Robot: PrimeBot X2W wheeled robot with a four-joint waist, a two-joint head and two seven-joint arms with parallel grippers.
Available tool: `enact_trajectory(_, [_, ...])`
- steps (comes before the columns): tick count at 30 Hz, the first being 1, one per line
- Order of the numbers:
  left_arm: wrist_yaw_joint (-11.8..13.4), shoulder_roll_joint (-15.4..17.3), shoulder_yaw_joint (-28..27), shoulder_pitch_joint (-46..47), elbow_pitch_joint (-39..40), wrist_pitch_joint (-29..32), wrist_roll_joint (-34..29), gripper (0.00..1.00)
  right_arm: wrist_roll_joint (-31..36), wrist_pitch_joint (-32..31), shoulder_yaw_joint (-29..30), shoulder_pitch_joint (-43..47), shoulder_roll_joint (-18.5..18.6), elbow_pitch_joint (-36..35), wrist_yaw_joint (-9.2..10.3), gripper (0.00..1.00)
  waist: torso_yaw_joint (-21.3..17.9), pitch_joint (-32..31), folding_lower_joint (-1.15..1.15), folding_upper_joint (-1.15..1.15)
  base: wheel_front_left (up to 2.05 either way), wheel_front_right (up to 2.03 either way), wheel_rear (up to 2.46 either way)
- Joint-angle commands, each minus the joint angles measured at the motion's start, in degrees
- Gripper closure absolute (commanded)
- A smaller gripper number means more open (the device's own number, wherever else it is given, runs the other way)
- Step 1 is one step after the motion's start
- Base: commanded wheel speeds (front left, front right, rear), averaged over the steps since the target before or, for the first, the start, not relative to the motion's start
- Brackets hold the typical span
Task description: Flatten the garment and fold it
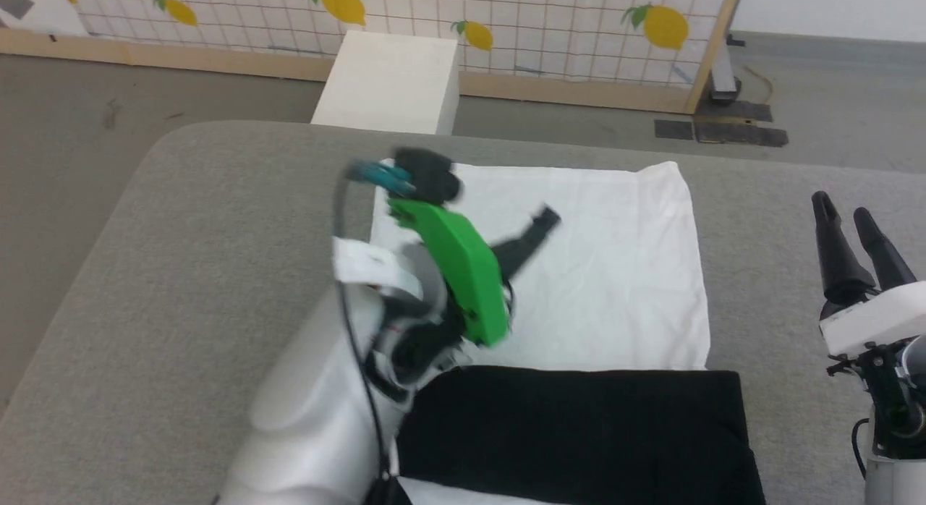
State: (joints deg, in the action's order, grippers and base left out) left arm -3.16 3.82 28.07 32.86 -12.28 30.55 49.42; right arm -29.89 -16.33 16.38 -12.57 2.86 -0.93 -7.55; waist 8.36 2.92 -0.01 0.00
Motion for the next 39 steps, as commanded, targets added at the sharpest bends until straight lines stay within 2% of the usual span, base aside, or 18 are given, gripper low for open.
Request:
enact_trajectory(1, [-0.56,-0.33,1.8,-1.38,-1.46,-0.34,0.8,1.0,-0.75,0.02,-0.43,0.47,0.02,0.25,0.06,0.0,-2.07,0.82,0.01,0.0,0.0,0.0,0.0])
enact_trajectory(6, [-1.0,-0.88,9.15,-1.62,-5.05,-3.31,2.68,1.0,-0.94,0.46,-1.09,0.11,0.02,0.65,0.06,0.0,-5.36,2.21,0.01,0.0,0.0,0.0,0.0])
enact_trajectory(9, [-1.02,-0.91,15.52,-1.82,-6.06,-4.37,5.19,1.0,-0.77,0.51,-0.83,0.12,0.02,0.78,0.06,0.0,-6.94,2.83,0.01,0.0,0.0,0.0,0.0])
enact_trajectory(10, [-0.99,-0.92,19.23,-2.05,-6.93,-4.61,6.25,1.0,-0.71,0.62,-0.6,0.04,0.02,0.79,0.06,0.0,-7.7,3.18,0.01,0.0,0.0,0.0,0.0])
enact_trajectory(14, [-1.01,-0.93,25.41,-2.36,-8.91,-4.82,7.52,1.0,-0.77,0.77,-0.41,0.1,0.02,0.65,0.06,0.0,-8.54,3.8,0.01,0.0,0.0,0.0,0.0])
enact_trajectory(20, [-0.86,-0.93,32.84,-2.3,-11.34,-4.07,8.95,1.0,-0.9,1.0,-0.42,0.01,0.02,0.69,0.06,0.0,-8.81,4.61,0.01,0.0,0.0,0.0,0.0])
enact_trajectory(24, [0.14,-0.93,34.98,-2.02,-12.2,-4.34,10.95,1.0,-0.99,1.15,-0.83,-0.21,0.02,1.05,0.06,0.0,-8.59,4.81,0.01,0.0,0.0,0.0,0.0])
enact_trajectory(25, [0.43,-0.93,34.9,-2.01,-11.99,-4.78,11.93,0.75,-0.96,1.17,-0.86,-0.19,0.02,1.13,0.06,0.0,-8.44,4.74,0.01,0.0,0.0,0.0,0.0])
enact_trajectory(26, [0.73,-0.93,34.94,-1.63,-11.7,-5.37,12.72,0.0,-0.97,1.23,-0.83,-0.15,0.02,1.22,0.06,0.0,-8.24,4.61,0.01,0.0,0.0,0.0,0.0])
enact_trajectory(31, [1.6,-0.94,32.64,0.39,-9.23,-7.46,18.87,0.0,-0.95,1.25,-0.7,0.29,0.02,1.79,0.06,0.0,-7.17,3.76,0.01,0.0,0.0,0.0,0.0])
enact_trajectory(35, [1.76,-0.94,25.94,3.3,-7.26,-11.82,24.73,0.0,-0.86,1.16,-0.46,0.47,0.02,2.12,0.06,0.0,-6.0,3.12,0.01,0.0,0.0,0.0,0.0])
enact_trajectory(37, [1.91,-0.11,22.31,5.57,-7.83,-15.45,24.22,0.0,-0.94,0.97,-0.8,0.36,0.02,2.1,0.06,0.0,-5.56,2.93,0.01,0.0,0.0,0.0,0.0])
enact_trajectory(39, [2.58,2.76,19.27,8.1,-8.9,-20.42,21.15,0.0,-0.9,0.74,-1.29,0.18,0.02,2.07,0.06,0.0,-5.36,2.86,0.01,0.0,0.0,0.0,0.0])
